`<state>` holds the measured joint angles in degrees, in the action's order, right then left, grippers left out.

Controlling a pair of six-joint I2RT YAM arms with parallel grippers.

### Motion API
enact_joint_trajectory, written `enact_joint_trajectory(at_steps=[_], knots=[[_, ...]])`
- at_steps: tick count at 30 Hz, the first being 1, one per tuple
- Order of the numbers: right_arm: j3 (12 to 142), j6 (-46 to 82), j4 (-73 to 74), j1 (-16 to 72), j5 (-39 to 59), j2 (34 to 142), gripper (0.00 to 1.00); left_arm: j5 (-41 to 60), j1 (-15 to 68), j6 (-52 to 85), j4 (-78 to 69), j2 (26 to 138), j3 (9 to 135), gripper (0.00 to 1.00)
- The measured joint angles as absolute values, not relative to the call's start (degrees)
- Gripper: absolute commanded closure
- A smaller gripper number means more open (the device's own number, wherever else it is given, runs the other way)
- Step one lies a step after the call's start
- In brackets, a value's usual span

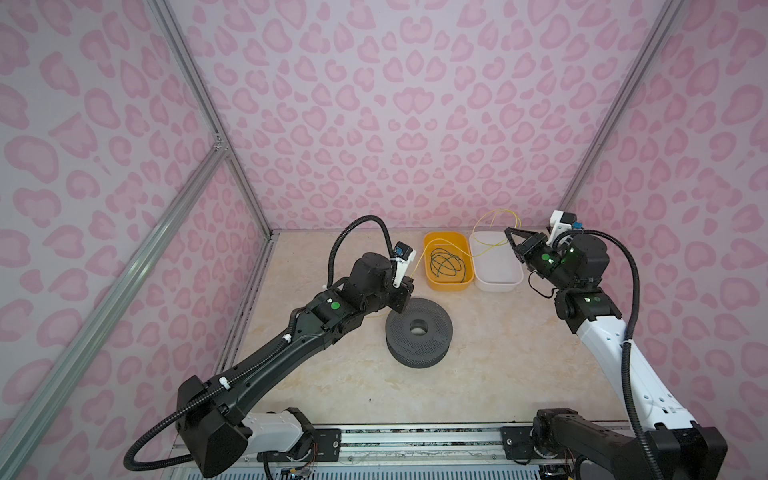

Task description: Wrap the cables

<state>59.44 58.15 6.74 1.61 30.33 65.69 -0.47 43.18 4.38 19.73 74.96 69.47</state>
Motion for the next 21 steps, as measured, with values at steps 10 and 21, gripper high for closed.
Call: enact_joint_trajectory(at_steps=[10,21], knots=[[62.35,64.16,12.84,-5.04,32.82,67.9,1.0,-7.25,44.14,-2.46,23.07,74.85,67.46,0.96],[66.0,69.89,15.75,-8.23,35.79,70.17,1.0,-17.17,48.42,-10.83,19.42,75.7,62.15,0.96]])
